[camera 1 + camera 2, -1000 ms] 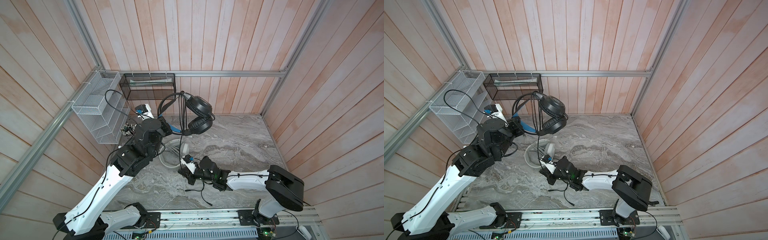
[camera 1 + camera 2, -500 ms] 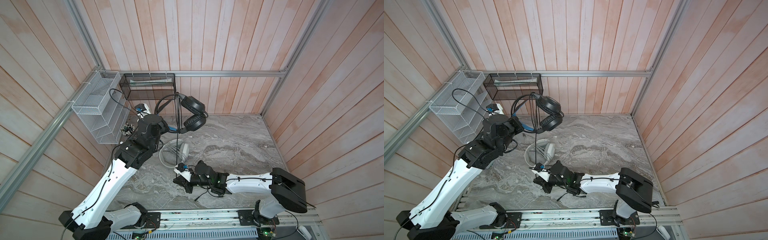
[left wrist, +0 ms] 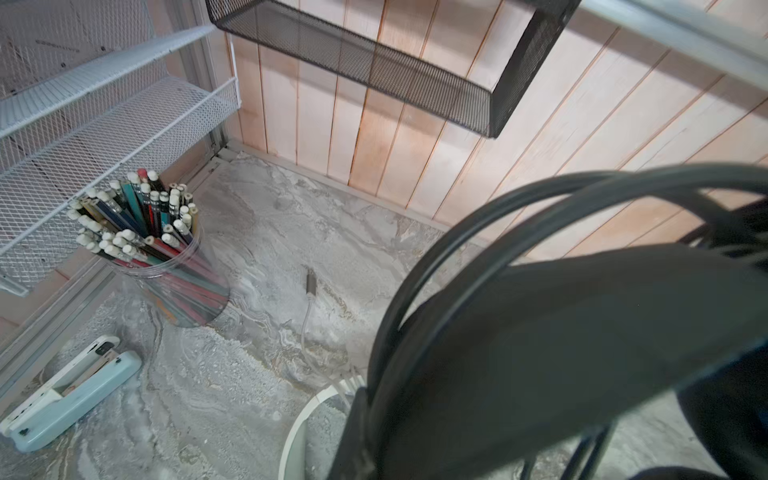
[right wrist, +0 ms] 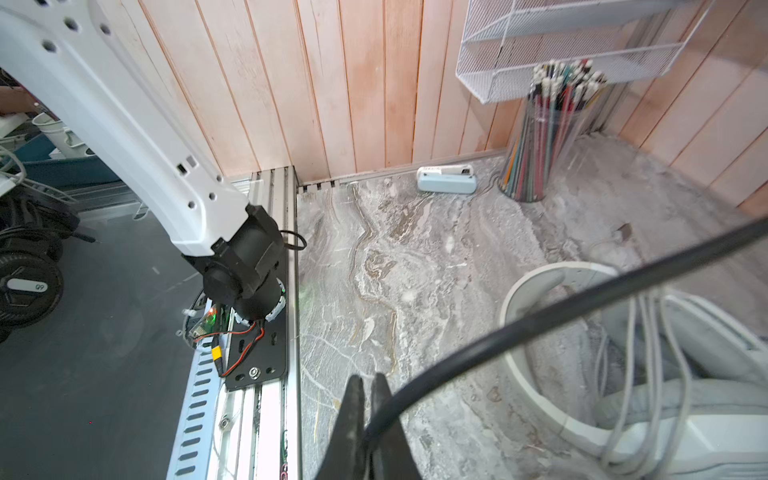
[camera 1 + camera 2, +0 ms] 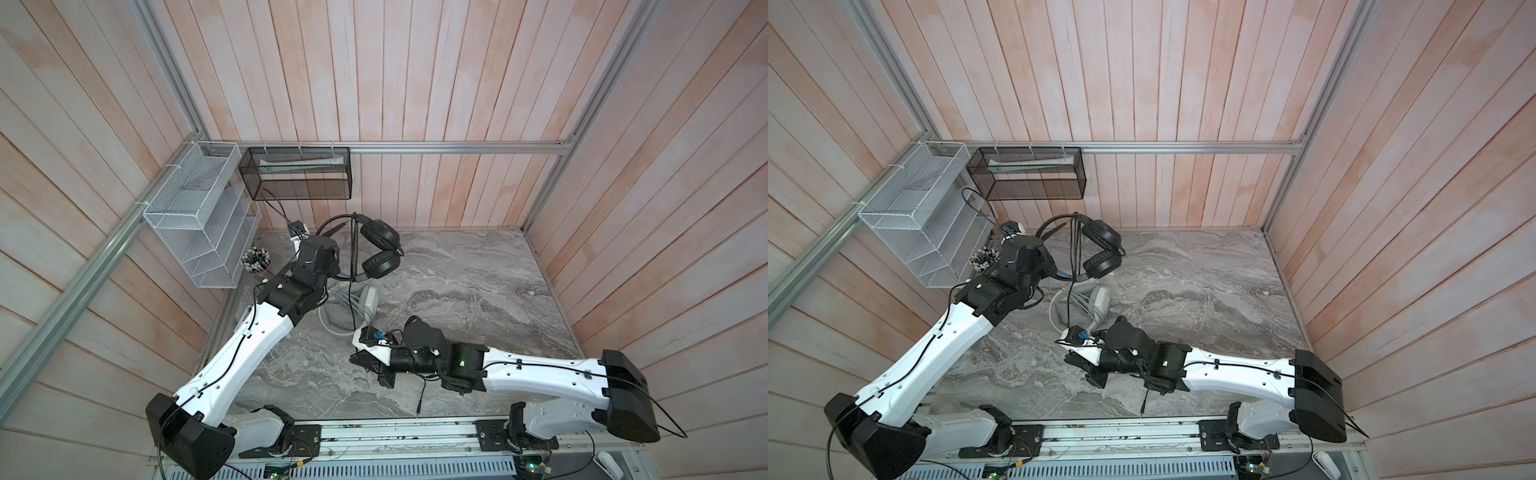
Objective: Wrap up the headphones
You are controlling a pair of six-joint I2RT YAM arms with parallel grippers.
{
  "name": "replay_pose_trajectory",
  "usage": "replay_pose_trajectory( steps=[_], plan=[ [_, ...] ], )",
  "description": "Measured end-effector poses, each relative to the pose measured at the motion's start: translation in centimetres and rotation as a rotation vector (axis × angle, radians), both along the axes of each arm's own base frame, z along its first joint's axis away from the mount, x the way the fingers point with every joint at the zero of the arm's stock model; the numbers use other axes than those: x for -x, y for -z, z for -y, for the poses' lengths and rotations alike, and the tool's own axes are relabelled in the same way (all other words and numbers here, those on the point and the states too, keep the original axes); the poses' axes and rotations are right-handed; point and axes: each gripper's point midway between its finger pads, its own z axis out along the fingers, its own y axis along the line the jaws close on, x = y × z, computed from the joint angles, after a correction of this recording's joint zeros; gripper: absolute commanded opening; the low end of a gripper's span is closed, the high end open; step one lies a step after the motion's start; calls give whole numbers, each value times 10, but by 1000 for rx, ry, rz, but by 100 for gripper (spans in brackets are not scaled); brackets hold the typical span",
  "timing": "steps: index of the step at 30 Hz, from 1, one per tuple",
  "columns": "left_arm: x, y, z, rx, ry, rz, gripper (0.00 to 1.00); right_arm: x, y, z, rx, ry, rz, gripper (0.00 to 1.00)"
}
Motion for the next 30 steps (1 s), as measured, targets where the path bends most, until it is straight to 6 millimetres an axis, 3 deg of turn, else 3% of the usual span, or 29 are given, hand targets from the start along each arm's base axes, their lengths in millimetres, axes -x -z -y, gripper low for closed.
replay_pose_trajectory(
  steps=[8, 14, 18, 22, 30],
  plan=[
    [14, 56, 20, -130, 84, -92, 0, -26, -46, 21, 32, 120, 176, 0],
    [31, 77, 46, -290, 176, -90, 0, -50, -65, 44, 77, 203, 253, 0],
    [42, 91, 48, -377, 203, -86, 0, -59, -71, 60, 107, 244, 281, 0],
    [54, 93, 47, -416, 220, -64, 0, -66, -68, 74, 147, 273, 297, 0],
    [81, 74, 51, -480, 273, 35, 0, -77, -75, 89, 157, 338, 333, 0]
  ],
)
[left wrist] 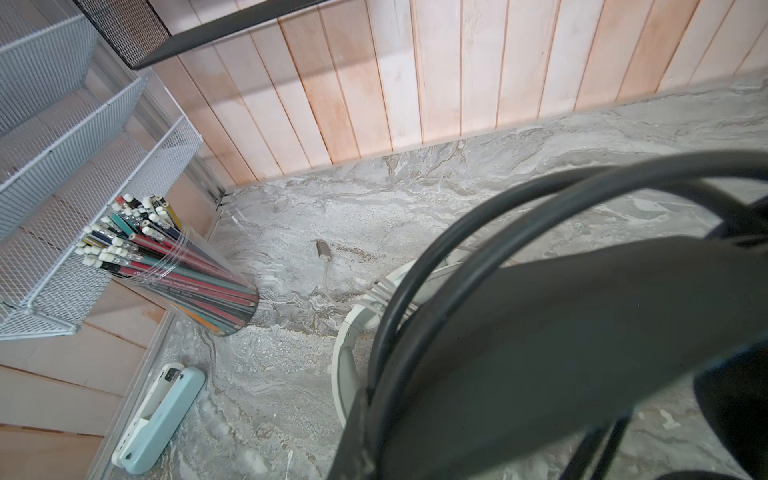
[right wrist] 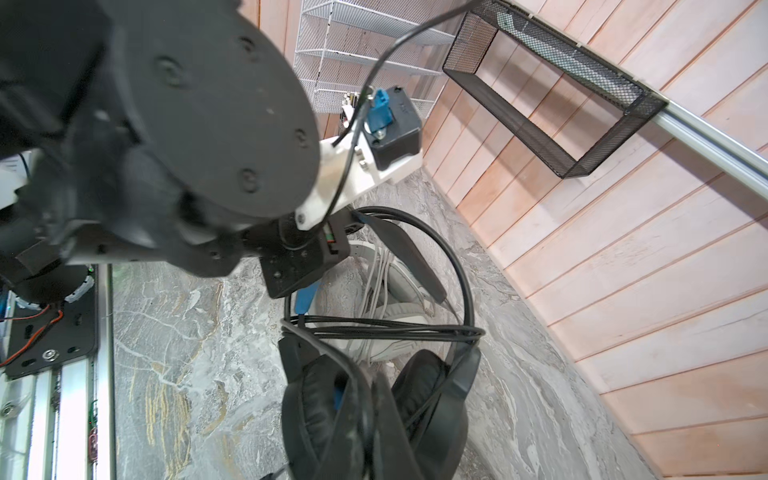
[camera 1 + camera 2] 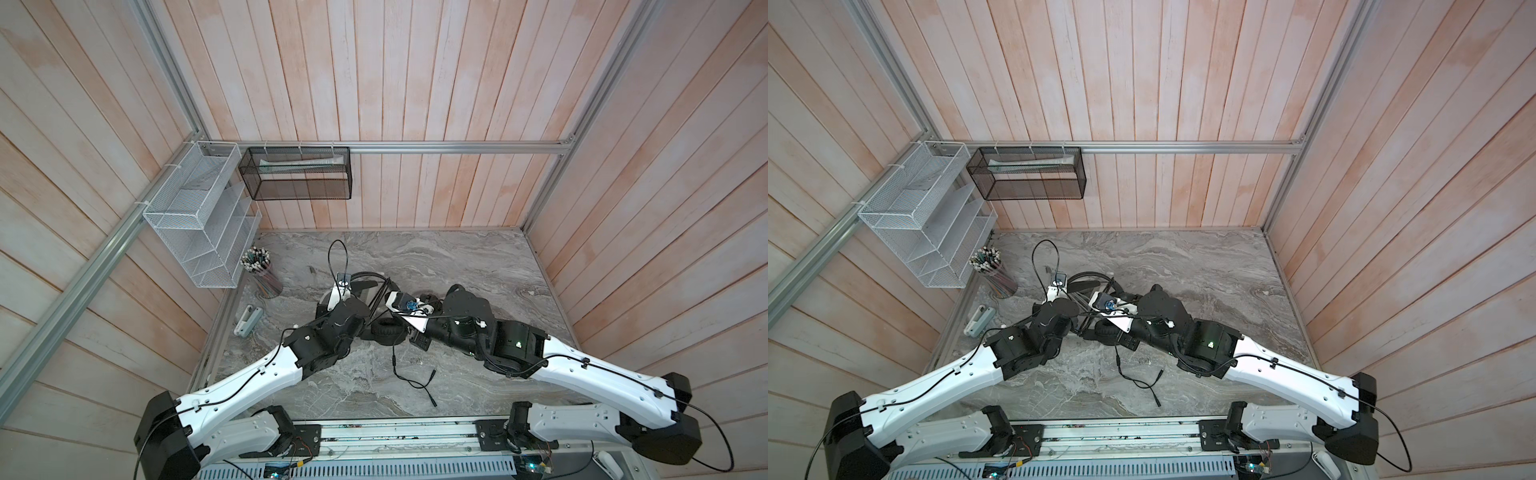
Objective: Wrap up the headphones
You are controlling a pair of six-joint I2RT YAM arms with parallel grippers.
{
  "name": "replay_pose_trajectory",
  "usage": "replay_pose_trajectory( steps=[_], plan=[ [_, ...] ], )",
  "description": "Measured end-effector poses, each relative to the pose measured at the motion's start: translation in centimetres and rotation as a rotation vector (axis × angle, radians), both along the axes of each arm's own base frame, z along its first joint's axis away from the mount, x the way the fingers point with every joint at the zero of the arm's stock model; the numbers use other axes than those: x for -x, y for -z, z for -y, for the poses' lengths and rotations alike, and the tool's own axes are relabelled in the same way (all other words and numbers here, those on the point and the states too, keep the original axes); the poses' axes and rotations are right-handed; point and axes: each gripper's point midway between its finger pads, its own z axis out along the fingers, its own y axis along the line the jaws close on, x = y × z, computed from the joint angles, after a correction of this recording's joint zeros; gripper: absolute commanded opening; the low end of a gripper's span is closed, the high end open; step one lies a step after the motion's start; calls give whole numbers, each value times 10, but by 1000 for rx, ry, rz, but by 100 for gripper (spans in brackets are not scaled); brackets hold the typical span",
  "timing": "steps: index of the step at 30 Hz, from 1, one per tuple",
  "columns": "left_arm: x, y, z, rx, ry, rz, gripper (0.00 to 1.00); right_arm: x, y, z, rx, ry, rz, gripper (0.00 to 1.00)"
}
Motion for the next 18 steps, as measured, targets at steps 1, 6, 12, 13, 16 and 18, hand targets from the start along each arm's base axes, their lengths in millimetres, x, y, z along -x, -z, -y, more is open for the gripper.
replay_pose_trajectory(
  steps=[1, 6, 12, 13, 16, 18],
  plan=[
    [3, -1, 1, -13, 10, 5, 0, -3, 0, 2, 3, 17, 7, 0],
    [11, -6, 2, -52, 27, 25, 0, -15, -1, 11, 17, 91, 35, 0],
    [20, -15, -3, -65, 20, 67, 0, -28, -1, 20, 39, 176, 64, 0],
    [21, -16, -4, -68, 18, 71, 0, -30, -1, 20, 41, 190, 69, 0],
    [24, -17, -8, -80, 10, 82, 0, -35, 0, 23, 47, 216, 77, 0],
    [27, -19, -8, -85, 17, 91, 0, -39, 2, 22, 55, 232, 83, 0]
  ],
)
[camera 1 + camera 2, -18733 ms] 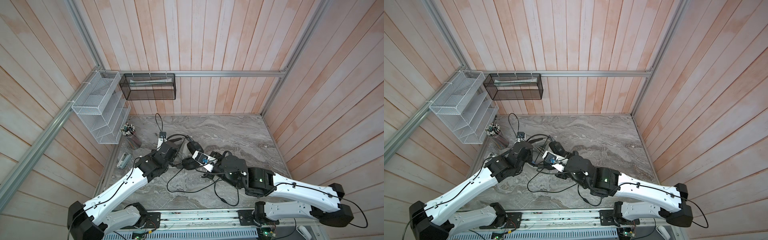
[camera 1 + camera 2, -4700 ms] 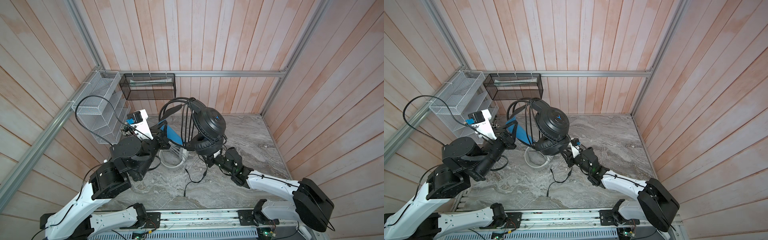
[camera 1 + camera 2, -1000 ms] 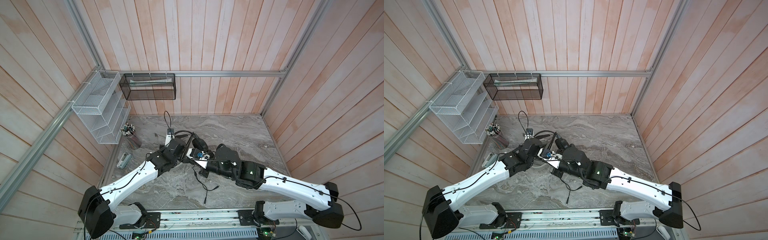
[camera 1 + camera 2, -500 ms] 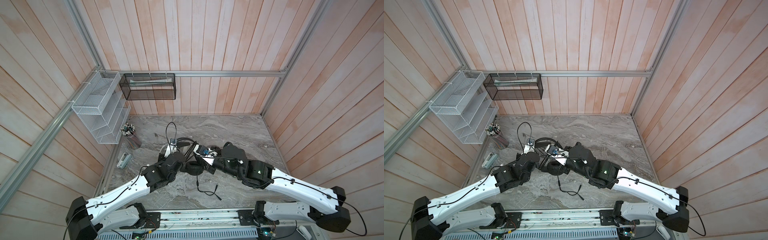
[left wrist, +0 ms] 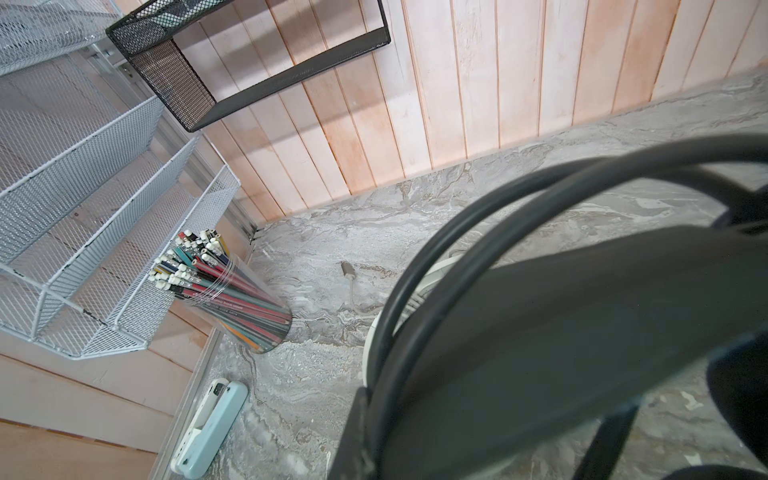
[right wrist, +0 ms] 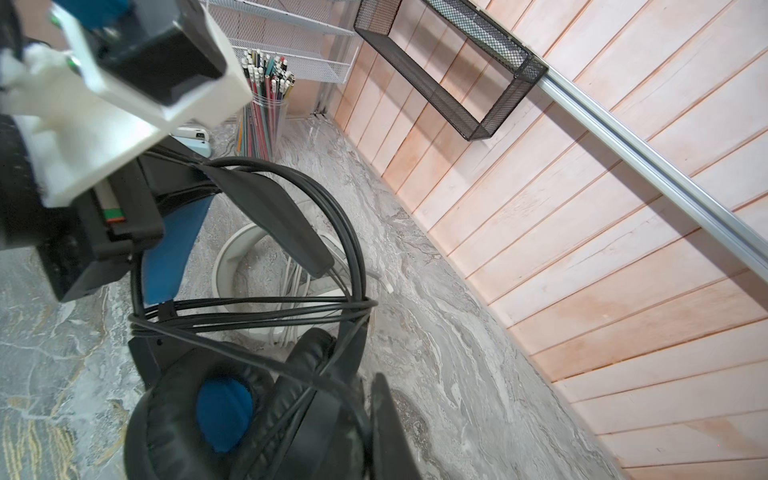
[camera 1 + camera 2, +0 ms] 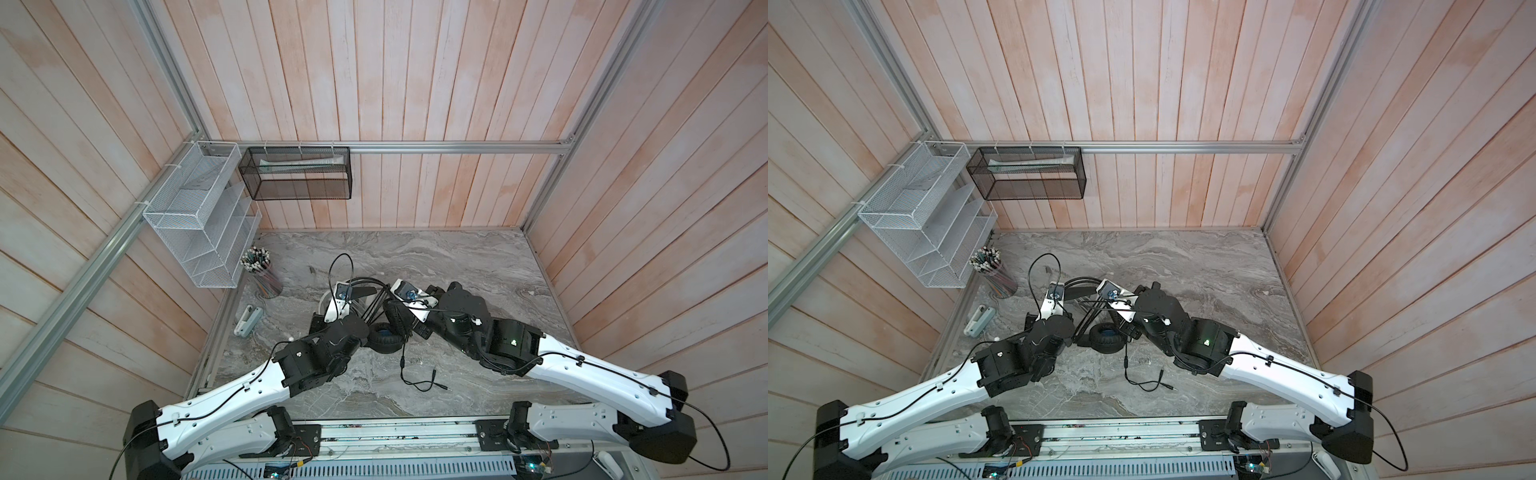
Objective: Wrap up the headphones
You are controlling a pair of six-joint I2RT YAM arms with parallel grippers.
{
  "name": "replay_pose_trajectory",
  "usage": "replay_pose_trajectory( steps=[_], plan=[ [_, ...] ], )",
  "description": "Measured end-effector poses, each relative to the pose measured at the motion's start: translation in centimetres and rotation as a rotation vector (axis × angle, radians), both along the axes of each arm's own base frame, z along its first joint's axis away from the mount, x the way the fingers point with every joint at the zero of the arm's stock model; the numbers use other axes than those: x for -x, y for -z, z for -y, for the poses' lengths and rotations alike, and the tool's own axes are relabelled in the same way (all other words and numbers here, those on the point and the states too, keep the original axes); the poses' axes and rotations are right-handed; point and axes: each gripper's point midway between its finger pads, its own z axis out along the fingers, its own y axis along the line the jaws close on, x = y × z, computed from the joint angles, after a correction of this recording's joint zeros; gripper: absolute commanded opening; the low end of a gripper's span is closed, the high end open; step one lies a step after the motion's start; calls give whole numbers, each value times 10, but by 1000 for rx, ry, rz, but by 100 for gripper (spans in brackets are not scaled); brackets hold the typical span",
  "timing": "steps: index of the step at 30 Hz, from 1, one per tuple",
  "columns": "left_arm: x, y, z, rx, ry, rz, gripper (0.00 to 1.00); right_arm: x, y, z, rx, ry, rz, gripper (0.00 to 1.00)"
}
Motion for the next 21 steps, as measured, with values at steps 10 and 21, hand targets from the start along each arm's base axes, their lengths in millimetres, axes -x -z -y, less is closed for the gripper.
replay_pose_trajectory(
  steps=[10, 21],
  plan=[
    [11, -3, 9, -23, 37, 50, 0, -34, 12, 5, 46, 112, 22, 3],
    [15, -14, 11, 27, 48, 96, 0, -57, 10, 14, 22, 180, 35, 4]
  ],
)
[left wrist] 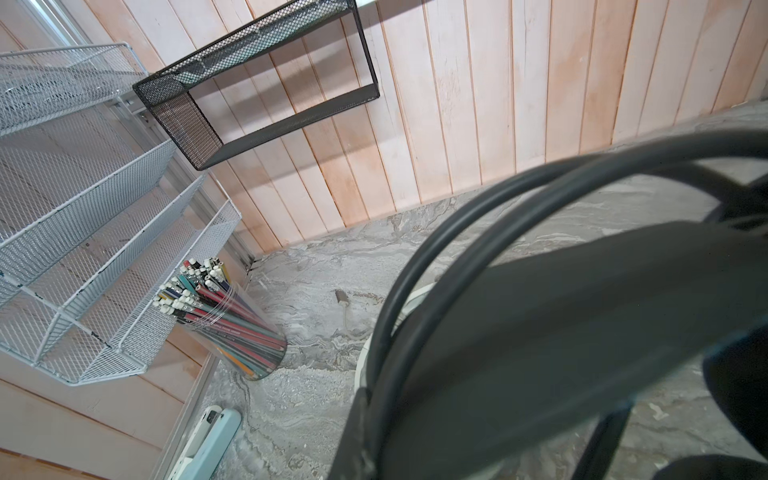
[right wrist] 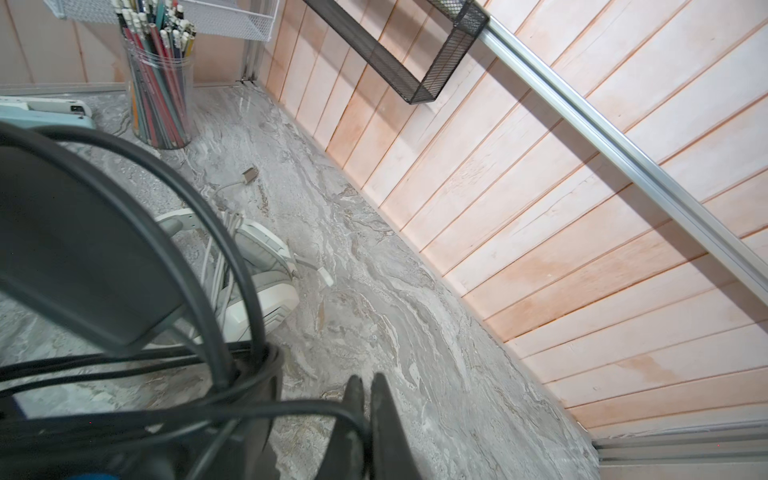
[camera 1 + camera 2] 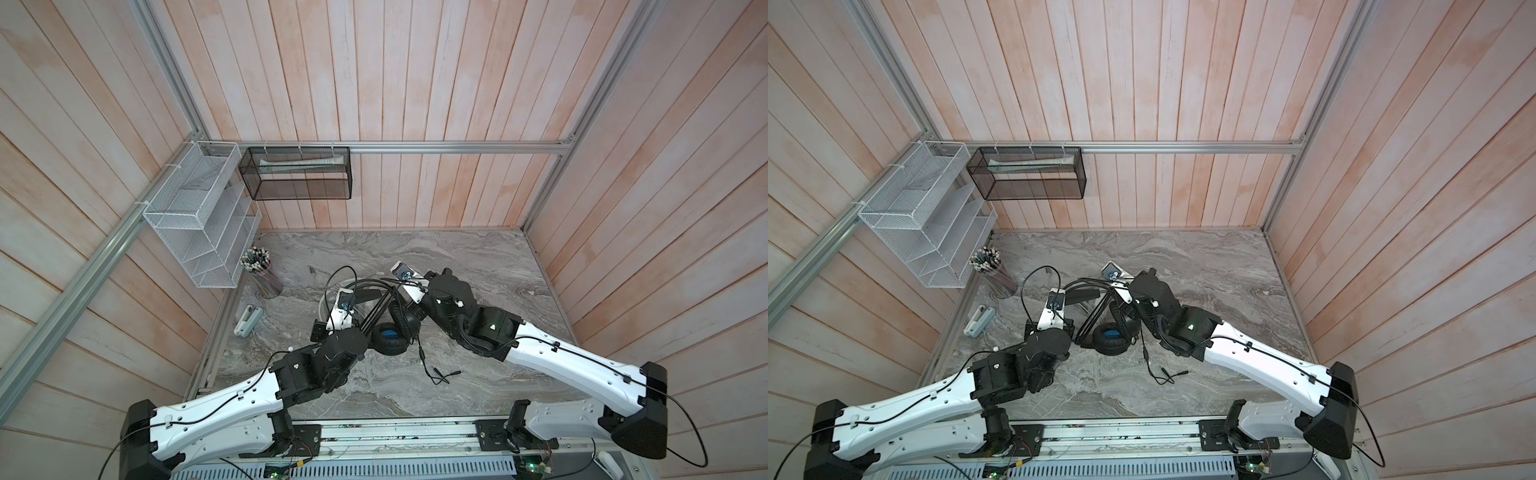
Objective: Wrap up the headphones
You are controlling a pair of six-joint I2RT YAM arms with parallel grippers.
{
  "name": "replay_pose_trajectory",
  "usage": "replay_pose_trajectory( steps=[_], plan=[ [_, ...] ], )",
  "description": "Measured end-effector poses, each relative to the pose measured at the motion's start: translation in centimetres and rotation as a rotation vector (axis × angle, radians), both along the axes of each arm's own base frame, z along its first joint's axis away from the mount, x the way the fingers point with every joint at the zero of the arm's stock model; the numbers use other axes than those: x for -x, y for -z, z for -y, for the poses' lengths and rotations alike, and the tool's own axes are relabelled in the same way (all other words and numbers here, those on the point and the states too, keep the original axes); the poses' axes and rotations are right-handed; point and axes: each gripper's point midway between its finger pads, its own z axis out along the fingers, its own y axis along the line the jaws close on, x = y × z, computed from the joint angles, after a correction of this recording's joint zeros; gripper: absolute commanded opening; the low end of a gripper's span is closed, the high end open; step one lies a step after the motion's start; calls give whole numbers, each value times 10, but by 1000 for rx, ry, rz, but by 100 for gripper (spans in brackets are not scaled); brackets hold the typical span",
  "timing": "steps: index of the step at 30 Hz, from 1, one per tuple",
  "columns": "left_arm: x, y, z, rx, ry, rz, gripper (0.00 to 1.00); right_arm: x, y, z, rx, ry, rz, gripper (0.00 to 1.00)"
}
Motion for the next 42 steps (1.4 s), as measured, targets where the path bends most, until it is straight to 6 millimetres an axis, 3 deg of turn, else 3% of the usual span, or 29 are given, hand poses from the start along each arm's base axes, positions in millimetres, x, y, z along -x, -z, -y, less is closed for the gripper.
replay_pose_trajectory(
  steps=[17, 25, 31, 42],
  plan=[
    [4, -4, 4, 26, 16, 19, 0, -8, -1, -4, -50, -18, -17, 0],
    [8, -6, -4, 6, 24, 27, 0, -22, 18, -8, -61, -4, -73, 12],
    [15, 8, -15, -107, 52, -4, 0, -51, 2, 19, -125, 137, -28, 18],
    [22, -9, -27, -49, 64, 24, 0, -51, -6, 20, -198, 146, -21, 0]
  ],
)
